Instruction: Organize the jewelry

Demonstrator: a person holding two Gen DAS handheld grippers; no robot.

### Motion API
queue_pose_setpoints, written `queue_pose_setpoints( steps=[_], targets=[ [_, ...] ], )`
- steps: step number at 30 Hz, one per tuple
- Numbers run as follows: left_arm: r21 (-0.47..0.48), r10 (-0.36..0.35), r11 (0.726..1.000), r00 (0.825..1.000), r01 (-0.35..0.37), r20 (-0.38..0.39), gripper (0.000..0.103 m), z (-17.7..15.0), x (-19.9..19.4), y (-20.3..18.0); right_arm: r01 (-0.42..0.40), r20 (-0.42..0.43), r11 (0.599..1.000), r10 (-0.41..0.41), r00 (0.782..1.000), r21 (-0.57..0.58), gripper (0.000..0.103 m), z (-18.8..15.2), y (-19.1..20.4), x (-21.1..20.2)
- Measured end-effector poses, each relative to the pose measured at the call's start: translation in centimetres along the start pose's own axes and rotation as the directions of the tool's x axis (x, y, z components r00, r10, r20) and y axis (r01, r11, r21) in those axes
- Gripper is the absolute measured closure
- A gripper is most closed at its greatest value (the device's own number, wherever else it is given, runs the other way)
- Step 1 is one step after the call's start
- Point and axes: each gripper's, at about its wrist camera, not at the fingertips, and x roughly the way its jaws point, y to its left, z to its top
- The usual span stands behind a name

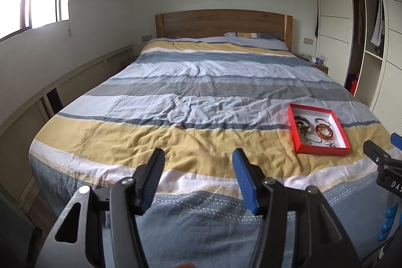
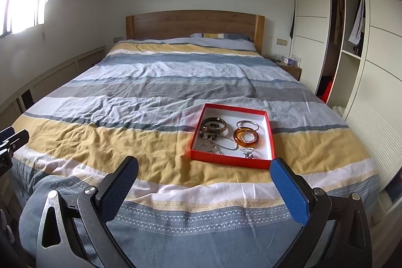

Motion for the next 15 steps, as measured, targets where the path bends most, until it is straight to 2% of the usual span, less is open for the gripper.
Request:
queue_pose_setpoints(
  steps=[7, 15],
  targets=[
    [0.011, -0.009, 1.000, 0.997, 0.010, -0.070, 0.048, -0.9, 2.8, -0.8, 0.031, 0.013, 0.999, -0.031, 0.999, -0.018, 0.001, 0.0, 0.1, 0.8],
    [0.037, 0.007, 0.999, 0.990, -0.002, -0.139, 0.048, -1.5, 5.5, -2.1, 0.041, -0.018, 0.999, -0.041, 0.999, -0.009, 0.001, -0.4, -1.0, 3.2]
  ],
)
